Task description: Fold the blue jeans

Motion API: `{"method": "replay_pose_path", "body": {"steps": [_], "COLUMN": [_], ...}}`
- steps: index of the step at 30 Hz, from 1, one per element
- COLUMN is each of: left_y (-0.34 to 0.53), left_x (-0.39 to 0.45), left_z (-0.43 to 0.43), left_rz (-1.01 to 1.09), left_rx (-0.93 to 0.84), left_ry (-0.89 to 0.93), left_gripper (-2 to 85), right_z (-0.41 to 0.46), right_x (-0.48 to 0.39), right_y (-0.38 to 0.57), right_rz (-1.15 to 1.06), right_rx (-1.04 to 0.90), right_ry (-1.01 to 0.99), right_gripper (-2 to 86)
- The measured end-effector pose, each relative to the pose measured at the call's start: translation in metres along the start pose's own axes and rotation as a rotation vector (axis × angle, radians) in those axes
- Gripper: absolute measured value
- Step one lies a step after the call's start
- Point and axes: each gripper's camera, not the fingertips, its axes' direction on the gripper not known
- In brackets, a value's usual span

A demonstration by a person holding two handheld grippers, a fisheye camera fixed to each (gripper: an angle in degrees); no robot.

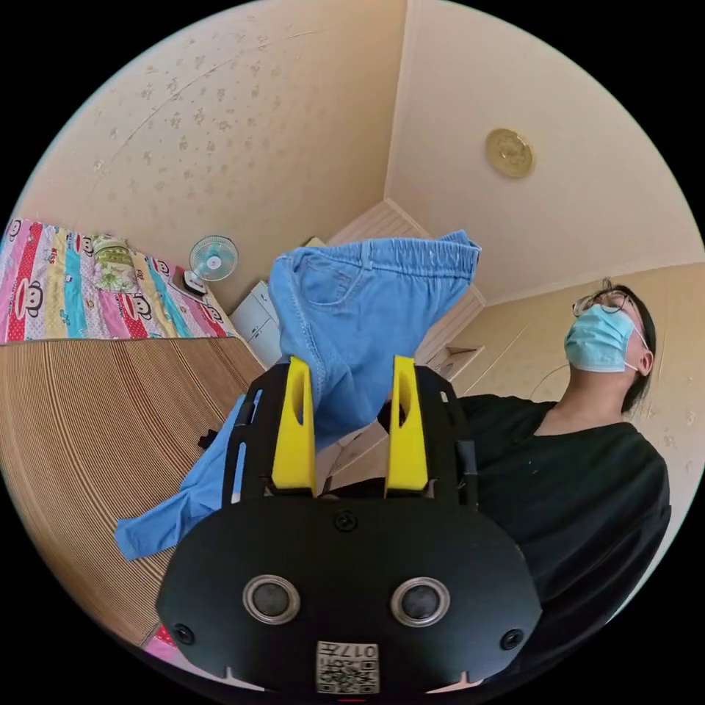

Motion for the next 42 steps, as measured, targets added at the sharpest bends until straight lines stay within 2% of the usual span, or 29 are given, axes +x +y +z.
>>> {"method": "replay_pose_path", "body": {"steps": [3,7,11,15,18,20,22,27,30,32,36,39,42], "left_y": [-0.011,-0.03,-0.041,-0.051,-0.057,-0.051,-0.041,-0.024,-0.022,-0.022,-0.032,-0.045,-0.051], "left_x": [-0.007,-0.004,0.036,0.067,0.044,0.019,0.021,0.047,0.035,0.042,0.078,0.117,0.16], "left_z": [-0.025,-0.053,-0.08,-0.058,-0.002,0.052,0.083,0.107,0.105,0.098,0.053,-0.014,-0.09], "left_rz": [-0.032,-0.012,0.057,0.081,0.011,-0.101,-0.132,-0.102,-0.174,-0.149,-0.015,0.119,0.217], "left_rx": [0.085,0.176,0.211,0.059,-0.114,-0.229,-0.273,-0.309,-0.309,-0.284,-0.184,-0.023,0.182], "left_ry": [-0.002,0.119,0.093,-0.066,0.073,0.264,0.33,0.386,0.446,0.578,0.586,0.524,0.336], "left_gripper": [15.8,15.9,14.0,14.0,16.6,18.4,19.3,20.1,13.6,4.0,0.4,-0.1,-0.3], "right_z": [0.018,0.038,0.045,0.057,0.067,0.07,0.073,0.073,0.066,0.063,0.051,0.036,0.018], "right_x": [-0.018,-0.05,-0.085,-0.119,-0.138,-0.146,-0.155,-0.178,-0.191,-0.198,-0.218,-0.235,-0.244], "right_y": [-0.021,-0.039,-0.043,-0.037,-0.029,-0.024,-0.021,-0.02,-0.014,-0.011,-0.006,-0.003,-0.001], "right_rz": [-0.045,-0.124,-0.209,-0.278,-0.392,-0.464,-0.545,-0.588,-0.641,-0.66,-0.663,-0.619,-0.479], "right_rx": [-0.051,-0.086,-0.097,-0.127,-0.119,-0.09,-0.058,-0.061,-0.025,-0.003,0.0,-0.026,-0.046], "right_ry": [-0.031,-0.052,-0.091,-0.104,-0.195,-0.277,-0.384,-0.386,-0.43,-0.438,-0.391,-0.249,-0.018], "right_gripper": [1.4,1.4,1.3,1.1,1.1,1.0,0.7,0.7,1.3,1.8,2.3,2.5,2.3]}}
